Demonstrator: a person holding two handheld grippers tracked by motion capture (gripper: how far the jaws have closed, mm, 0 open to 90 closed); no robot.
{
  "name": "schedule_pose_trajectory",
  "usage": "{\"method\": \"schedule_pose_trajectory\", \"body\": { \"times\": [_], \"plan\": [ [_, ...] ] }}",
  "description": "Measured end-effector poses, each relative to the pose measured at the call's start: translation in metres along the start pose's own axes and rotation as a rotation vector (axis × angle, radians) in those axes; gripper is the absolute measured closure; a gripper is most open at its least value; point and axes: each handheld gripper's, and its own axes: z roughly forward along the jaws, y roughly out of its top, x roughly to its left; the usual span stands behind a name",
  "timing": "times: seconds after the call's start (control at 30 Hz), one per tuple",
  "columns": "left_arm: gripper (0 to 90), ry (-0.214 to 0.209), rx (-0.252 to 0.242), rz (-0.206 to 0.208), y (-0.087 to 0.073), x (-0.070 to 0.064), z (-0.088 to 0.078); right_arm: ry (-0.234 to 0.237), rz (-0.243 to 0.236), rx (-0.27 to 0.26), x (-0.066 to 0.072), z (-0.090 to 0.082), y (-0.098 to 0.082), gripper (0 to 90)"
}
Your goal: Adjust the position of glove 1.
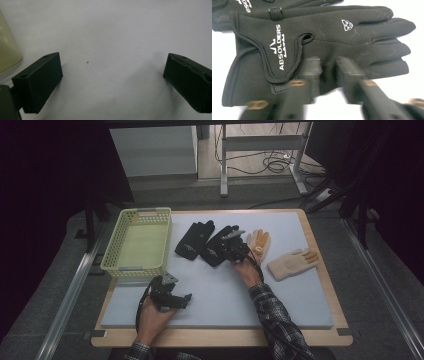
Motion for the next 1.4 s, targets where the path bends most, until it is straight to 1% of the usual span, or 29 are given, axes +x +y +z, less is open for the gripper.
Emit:
{"method": "schedule_pose_trajectory", "body": {
  "times": [0.03,0.13,0.2,0.23,0.3,0.33,0.37,0.47,0.5,0.53,0.57,0.6,0.67,0.7,0.73,0.77,0.8,0.83,0.9,0.97,1.0,1.1,1.13,1.17,1.23,1.27,1.37,1.4],
  "plan": [
    [2.4,0.0,0.0,-0.001,0.0,0.0,0.0,-0.027,-0.011,-0.001,0.003,0.0,-0.001,85.9],
    [2.4,0.0,0.0,0.0,0.0,0.0,0.0,-0.036,-0.018,0.0,0.005,0.0,-0.001,87.6],
    [2.5,0.0,0.0,-0.001,0.0,0.0,0.0,-0.031,-0.021,0.005,0.004,-0.001,0.0,88.4],
    [2.5,0.0,-0.001,-0.002,0.0,0.0,0.0,-0.019,-0.016,0.002,0.003,-0.002,0.0,88.5],
    [2.4,-0.001,0.0,-0.002,0.0,0.0,0.0,0.037,0.012,-0.017,-0.003,-0.01,0.0,88.7],
    [2.4,-0.001,0.0,-0.002,0.0,0.0,0.0,0.037,0.012,-0.017,-0.003,-0.01,0.0,88.7],
    [2.4,0.0,0.001,-0.001,0.0,0.0,0.0,0.052,0.021,-0.024,-0.003,-0.013,0.0,88.8],
    [2.4,-0.001,0.001,-0.002,0.0,0.0,0.0,0.106,0.011,-0.044,-0.003,-0.031,0.0,88.8],
    [2.4,0.0,0.002,0.0,0.0,0.0,0.0,0.137,0.001,-0.06,0.0,-0.044,0.0,88.8],
    [2.4,0.0,0.002,0.0,0.0,0.0,0.0,0.16,-0.001,-0.065,0.001,-0.049,-0.001,88.8],
    [2.4,0.0,0.001,0.0,0.0,0.0,0.0,0.185,-0.015,-0.069,0.004,-0.058,-0.003,88.8],
    [2.4,0.0,0.001,0.0,0.0,0.0,0.0,0.185,-0.015,-0.069,0.004,-0.058,-0.003,88.8],
    [2.4,0.0,0.001,-0.001,0.0,0.0,0.0,0.215,-0.049,-0.074,0.009,-0.074,-0.007,88.8],
    [2.4,0.001,0.001,0.0,0.0,0.0,0.0,0.256,-0.075,-0.075,0.012,-0.089,-0.014,88.8],
    [2.4,0.001,0.001,0.0,0.0,0.0,0.0,0.256,-0.075,-0.075,0.012,-0.089,-0.014,88.8],
    [2.4,0.0,0.001,-0.003,0.0,0.0,0.0,0.273,-0.08,-0.079,0.012,-0.094,-0.018,88.8],
    [2.4,0.0,0.001,-0.003,0.0,0.0,0.0,0.314,-0.1,-0.068,0.013,-0.107,-0.029,88.7],
    [2.4,0.001,0.001,-0.002,0.0,0.0,0.0,0.323,-0.101,-0.062,0.012,-0.109,-0.034,88.6],
    [2.4,0.0,0.001,-0.003,0.0,0.0,0.0,0.331,-0.099,-0.033,0.011,-0.106,-0.046,87.9],
    [2.4,0.0,0.001,-0.002,0.0,0.0,0.0,0.323,-0.095,-0.029,0.009,-0.1,-0.057,84.5],
    [2.4,0.0,0.001,-0.002,0.0,0.0,0.0,0.316,-0.085,-0.037,0.008,-0.099,-0.061,77.4],
    [2.4,0.0,0.001,-0.002,0.0,0.0,0.0,0.259,-0.049,-0.07,0.004,-0.106,-0.067,66.8],
    [2.4,0.0,0.001,-0.001,0.0,0.0,0.0,0.239,-0.031,-0.07,0.003,-0.109,-0.069,64.2],
    [2.4,0.0,0.001,-0.001,0.0,0.0,0.0,0.233,-0.015,-0.068,0.002,-0.111,-0.071,62.7],
    [2.4,0.0,0.0,-0.002,0.0,0.0,0.0,0.249,0.007,-0.064,0.004,-0.112,-0.077,56.1],
    [2.4,0.0,0.0,-0.002,0.0,0.0,0.0,0.248,0.012,-0.055,0.007,-0.111,-0.08,52.4],
    [2.4,0.0,0.0,-0.001,0.0,0.0,0.0,0.245,0.021,-0.036,0.016,-0.102,-0.087,43.6],
    [2.4,0.0,0.0,-0.001,0.0,0.0,0.0,0.244,0.022,-0.027,0.018,-0.098,-0.088,43.2]
  ]
}}
